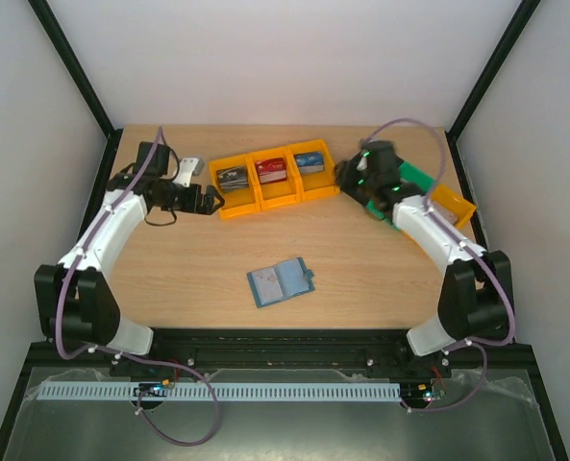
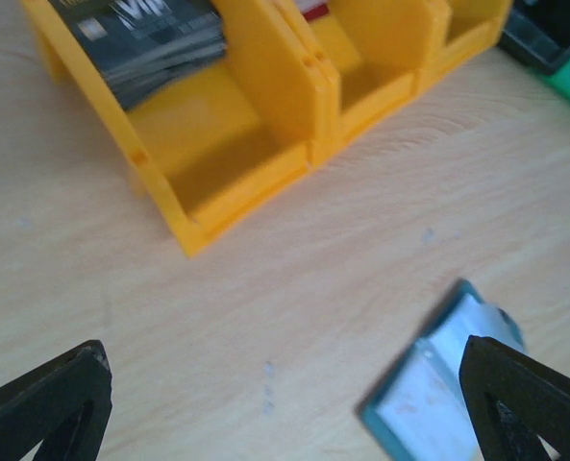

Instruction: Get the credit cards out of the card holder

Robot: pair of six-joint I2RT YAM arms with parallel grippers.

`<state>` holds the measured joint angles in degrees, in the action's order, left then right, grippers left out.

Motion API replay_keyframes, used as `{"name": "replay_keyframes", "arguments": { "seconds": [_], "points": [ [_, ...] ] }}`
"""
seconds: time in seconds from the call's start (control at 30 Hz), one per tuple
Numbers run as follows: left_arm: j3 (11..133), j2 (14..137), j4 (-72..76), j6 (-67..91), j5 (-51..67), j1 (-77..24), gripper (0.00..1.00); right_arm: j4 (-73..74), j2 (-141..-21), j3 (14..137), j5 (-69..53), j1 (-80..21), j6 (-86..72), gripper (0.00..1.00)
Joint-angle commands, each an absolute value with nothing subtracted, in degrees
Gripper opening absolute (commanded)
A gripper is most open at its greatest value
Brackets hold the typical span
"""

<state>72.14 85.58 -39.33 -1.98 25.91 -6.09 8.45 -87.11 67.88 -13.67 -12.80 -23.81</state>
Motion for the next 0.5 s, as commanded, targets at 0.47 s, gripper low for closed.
{"name": "replay_keyframes", "arguments": {
  "seconds": [0.47],
  "points": [
    [36.0, 79.7, -12.2, 29.8, 47.7, -10.5, 0.81, 26.3, -91.1, 52.7, -9.5, -47.8, -38.1, 0.69]
  ]
}}
